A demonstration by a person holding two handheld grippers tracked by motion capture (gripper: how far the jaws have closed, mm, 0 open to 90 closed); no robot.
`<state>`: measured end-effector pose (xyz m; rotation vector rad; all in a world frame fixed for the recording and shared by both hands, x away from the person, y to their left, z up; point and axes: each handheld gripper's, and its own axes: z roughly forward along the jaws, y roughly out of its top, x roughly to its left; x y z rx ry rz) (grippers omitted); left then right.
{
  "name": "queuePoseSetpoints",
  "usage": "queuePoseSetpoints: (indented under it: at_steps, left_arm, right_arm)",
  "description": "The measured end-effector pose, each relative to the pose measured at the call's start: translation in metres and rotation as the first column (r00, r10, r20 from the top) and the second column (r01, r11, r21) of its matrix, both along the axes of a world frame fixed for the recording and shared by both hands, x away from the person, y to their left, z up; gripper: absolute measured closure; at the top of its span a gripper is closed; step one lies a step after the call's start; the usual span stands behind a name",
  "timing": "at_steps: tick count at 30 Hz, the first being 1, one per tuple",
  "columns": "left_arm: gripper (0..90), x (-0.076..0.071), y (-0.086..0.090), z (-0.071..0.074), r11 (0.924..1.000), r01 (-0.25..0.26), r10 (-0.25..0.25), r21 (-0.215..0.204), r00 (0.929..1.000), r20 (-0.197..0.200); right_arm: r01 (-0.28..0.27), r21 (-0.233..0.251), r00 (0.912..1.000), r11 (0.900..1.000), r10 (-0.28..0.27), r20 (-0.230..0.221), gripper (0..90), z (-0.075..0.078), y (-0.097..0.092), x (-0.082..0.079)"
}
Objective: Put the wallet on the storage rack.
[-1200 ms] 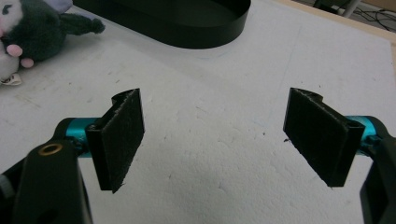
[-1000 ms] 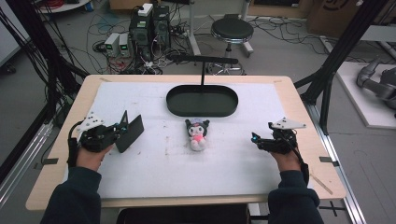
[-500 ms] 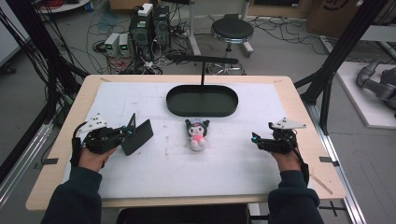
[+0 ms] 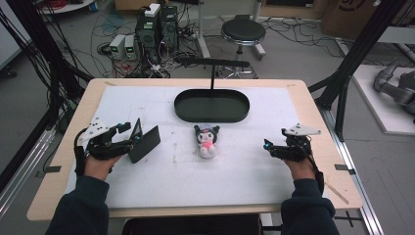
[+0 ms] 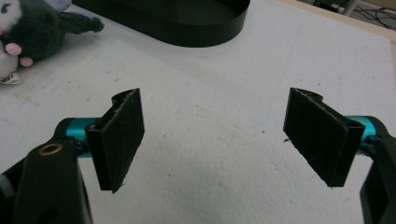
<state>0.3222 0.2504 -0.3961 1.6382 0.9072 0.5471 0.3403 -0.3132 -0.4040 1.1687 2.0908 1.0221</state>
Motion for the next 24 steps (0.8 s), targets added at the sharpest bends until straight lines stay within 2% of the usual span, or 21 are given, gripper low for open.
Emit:
queuePoseSetpoints:
  at_steps: [2, 3, 6, 9, 12, 14, 15, 16, 17, 18, 19, 20, 21, 22, 23, 24]
  left_arm:
    - [26.8, -0.003, -0.004, 0.000, 0.9986, -0.051, 0.051, 0.012, 0.9987, 0.003]
    - [21.5, -0.005, -0.006, 0.000, 0.9976, -0.064, 0.064, 0.026, 0.9979, 0.007]
    - [21.5, -0.008, -0.014, -0.002, 0.9958, -0.069, 0.068, 0.061, 0.9976, 0.004]
    - [21.5, -0.008, -0.021, -0.005, 0.9906, -0.085, 0.087, 0.106, 0.9962, -0.010]
    - [21.6, -0.006, -0.021, -0.010, 0.9851, -0.114, 0.120, 0.129, 0.9920, -0.040]
    - [21.5, -0.004, -0.019, -0.014, 0.9838, -0.121, 0.130, 0.132, 0.9895, -0.063]
    - [21.5, -0.002, -0.018, -0.018, 0.9858, -0.119, 0.130, 0.118, 0.9872, -0.092]
    - [21.5, -0.002, -0.018, -0.018, 0.9858, -0.119, 0.130, 0.118, 0.9872, -0.092]
    - [22.6, -0.001, -0.017, -0.020, 0.9851, -0.124, 0.137, 0.119, 0.9846, -0.109]
    - [31.1, 0.000, -0.016, -0.023, 0.9894, -0.097, 0.111, 0.108, 0.9849, -0.133]
    - [43.5, 0.000, -0.016, -0.023, 0.9894, -0.097, 0.111, 0.108, 0.9849, -0.133]
    - [50.6, 0.000, -0.016, -0.023, 0.9899, -0.096, 0.110, 0.104, 0.9843, -0.138]
    - [50.6, 0.000, -0.016, -0.023, 0.9894, -0.097, 0.112, 0.107, 0.9832, -0.144]
    - [56.5, -0.001, -0.016, -0.023, 0.9900, -0.095, 0.110, 0.104, 0.9833, -0.145]
    - [68.2, -0.001, -0.015, -0.023, 0.9908, -0.095, 0.109, 0.097, 0.9829, -0.149]
    - [72.9, -0.001, -0.015, -0.023, 0.9910, -0.100, 0.112, 0.089, 0.9825, -0.148]
  right_arm:
    - [0.000, 0.000, 1.0000, 1.0000, 0.000, 0.002, 20.7, 0.000, 0.000, 0.000]
    - [0.000, 0.001, 1.0000, 1.0000, 0.000, 0.003, 20.7, 0.000, 0.000, 0.000]
    - [-0.001, 0.003, 1.0000, 1.0000, 0.001, 0.000, 20.7, 0.000, -0.001, 0.000]
    - [-0.002, 0.004, 1.0000, 1.0000, 0.002, 0.000, 20.7, 0.000, -0.001, 0.000]
    - [-0.005, 0.003, 1.0000, 1.0000, 0.005, -0.001, 20.7, 0.000, -0.001, 0.000]
    - [-0.006, 0.003, 1.0000, 1.0000, 0.006, -0.004, 20.7, -0.001, -0.001, 0.001]
    - [-0.007, 0.002, 1.0000, 1.0000, 0.007, -0.003, 20.7, -0.001, -0.001, 0.001]
    - [-0.007, 0.002, 1.0000, 1.0000, 0.007, -0.003, 20.7, -0.001, -0.001, 0.001]
    - [-0.006, 0.004, 1.0000, 1.0000, 0.006, -0.005, 20.7, -0.001, -0.001, 0.001]
    - [-0.004, 0.004, 1.0000, 1.0000, 0.004, -0.006, 20.7, -0.001, -0.001, 0.001]
    - [-0.004, 0.004, 1.0000, 1.0000, 0.004, -0.006, 20.7, -0.001, -0.001, 0.001]
    - [-0.004, 0.004, 1.0000, 1.0000, 0.005, -0.005, 20.8, -0.001, -0.001, 0.001]
    - [-0.004, 0.004, 1.0000, 1.0000, 0.005, -0.005, 20.8, -0.001, -0.001, 0.001]
    - [-0.005, 0.005, 1.0000, 1.0000, 0.005, -0.005, 20.7, -0.001, -0.001, 0.001]
    - [-0.005, 0.005, 1.0000, 1.0000, 0.005, -0.005, 20.7, -0.001, -0.001, 0.002]
    - [-0.006, 0.005, 1.0000, 1.0000, 0.006, -0.006, 20.7, -0.001, -0.001, 0.002]
